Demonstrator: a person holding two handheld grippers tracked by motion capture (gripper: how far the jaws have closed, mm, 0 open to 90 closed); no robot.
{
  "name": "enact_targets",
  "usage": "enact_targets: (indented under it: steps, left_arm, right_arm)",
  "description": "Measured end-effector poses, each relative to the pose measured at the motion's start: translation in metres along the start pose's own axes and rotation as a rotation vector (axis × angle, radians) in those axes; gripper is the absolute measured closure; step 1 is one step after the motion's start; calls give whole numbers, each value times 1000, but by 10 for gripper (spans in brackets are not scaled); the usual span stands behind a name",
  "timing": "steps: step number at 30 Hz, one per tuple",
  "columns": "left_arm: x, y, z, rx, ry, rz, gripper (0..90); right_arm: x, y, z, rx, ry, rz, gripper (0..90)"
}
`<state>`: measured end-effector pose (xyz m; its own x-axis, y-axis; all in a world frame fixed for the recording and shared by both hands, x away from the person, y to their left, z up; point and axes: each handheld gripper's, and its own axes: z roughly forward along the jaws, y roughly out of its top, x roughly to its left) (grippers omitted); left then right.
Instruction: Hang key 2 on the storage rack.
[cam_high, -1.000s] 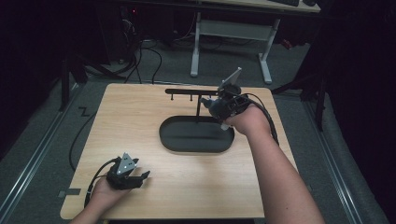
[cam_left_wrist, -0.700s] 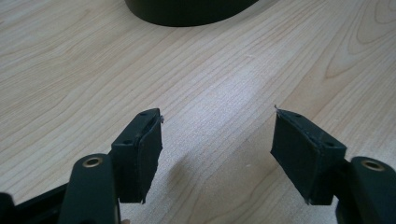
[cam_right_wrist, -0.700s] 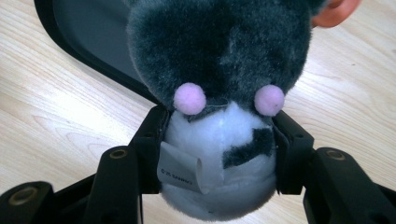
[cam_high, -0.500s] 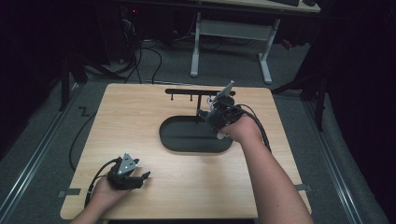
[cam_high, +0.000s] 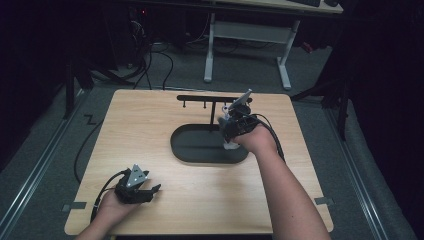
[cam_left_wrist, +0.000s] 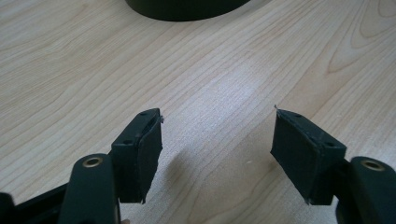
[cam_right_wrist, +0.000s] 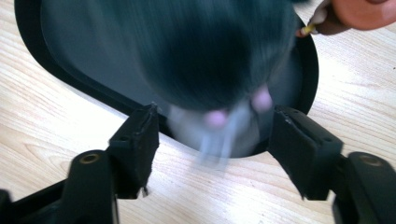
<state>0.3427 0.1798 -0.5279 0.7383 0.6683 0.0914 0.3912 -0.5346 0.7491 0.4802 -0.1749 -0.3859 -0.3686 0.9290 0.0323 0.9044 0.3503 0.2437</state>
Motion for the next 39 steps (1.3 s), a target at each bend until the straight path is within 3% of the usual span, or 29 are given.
enact_targets:
  steps: [8, 18, 23, 32, 39]
  left_arm:
    - [-1, 1, 1, -2, -1, 6, 335]
    - [-4, 2, 2, 1, -15, 14, 334]
    - [-7, 2, 3, 0, -27, 17, 343]
    - [-9, 2, 4, 0, -32, 20, 348]
    - [-10, 3, 3, -7, -35, 27, 346]
  right_arm:
    - [1, -13, 2, -18, 24, 5, 312]
    - [1, -62, 17, -78, 6, -12, 324]
    - [2, -97, 33, -162, 4, -38, 327]
    - [-7, -154, 65, -315, 7, 15, 323]
    - [-9, -190, 79, -432, 17, 38, 318]
